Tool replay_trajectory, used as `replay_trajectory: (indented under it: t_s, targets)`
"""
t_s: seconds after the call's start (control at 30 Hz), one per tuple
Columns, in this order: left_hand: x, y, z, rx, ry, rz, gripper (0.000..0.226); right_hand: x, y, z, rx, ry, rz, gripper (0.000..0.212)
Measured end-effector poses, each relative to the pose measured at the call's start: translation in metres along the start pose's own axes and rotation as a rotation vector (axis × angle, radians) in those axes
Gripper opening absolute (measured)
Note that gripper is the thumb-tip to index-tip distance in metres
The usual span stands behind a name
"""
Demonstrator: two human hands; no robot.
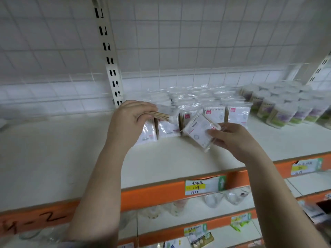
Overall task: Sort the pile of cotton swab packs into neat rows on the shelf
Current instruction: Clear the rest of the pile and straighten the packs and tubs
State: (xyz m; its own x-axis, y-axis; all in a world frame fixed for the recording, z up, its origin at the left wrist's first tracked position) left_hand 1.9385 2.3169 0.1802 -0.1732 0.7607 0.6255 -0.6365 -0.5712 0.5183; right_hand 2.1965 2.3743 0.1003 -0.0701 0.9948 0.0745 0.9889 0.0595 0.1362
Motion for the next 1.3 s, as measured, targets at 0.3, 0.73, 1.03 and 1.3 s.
replay_trajectory:
  t_s: [0.3,0.73,1.03,1.3]
  targets:
    - [-0.02,-0.005,0.008,-0.153,0.204,0.025,0.033,0.019,0.01,0.004,-0.468,0.107,0.009,0.033]
    - [-0.021,-0.003,0.03,-0.04,0.104,-0.022,0.024,0.008,-0.061,-0.016,0.128,0.112,-0.593,0.031]
    - [-0.057,0.036,-0.039,0.165,0.557,0.276,0.024,0.006,-0.109,-0.018,-0.196,0.249,-0.491,0.025]
    - [-0.092,0.033,-0.096,0.281,0.874,0.133,0.025,0.004,-0.149,-0.011,-0.414,0.315,-0.504,0.016]
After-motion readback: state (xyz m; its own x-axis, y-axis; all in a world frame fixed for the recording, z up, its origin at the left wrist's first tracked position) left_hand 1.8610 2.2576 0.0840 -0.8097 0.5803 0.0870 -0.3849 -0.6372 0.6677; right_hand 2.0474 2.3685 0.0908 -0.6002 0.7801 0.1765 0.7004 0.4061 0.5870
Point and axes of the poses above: each hand's wrist, its own x-axis towards the middle knuckle, its own y-axis out of the back of the hand, z = x × y, the point moved 8 cm from there along x, towards the middle knuckle, and after that the axes turned 11 degrees about y, right-handed, at the moved point
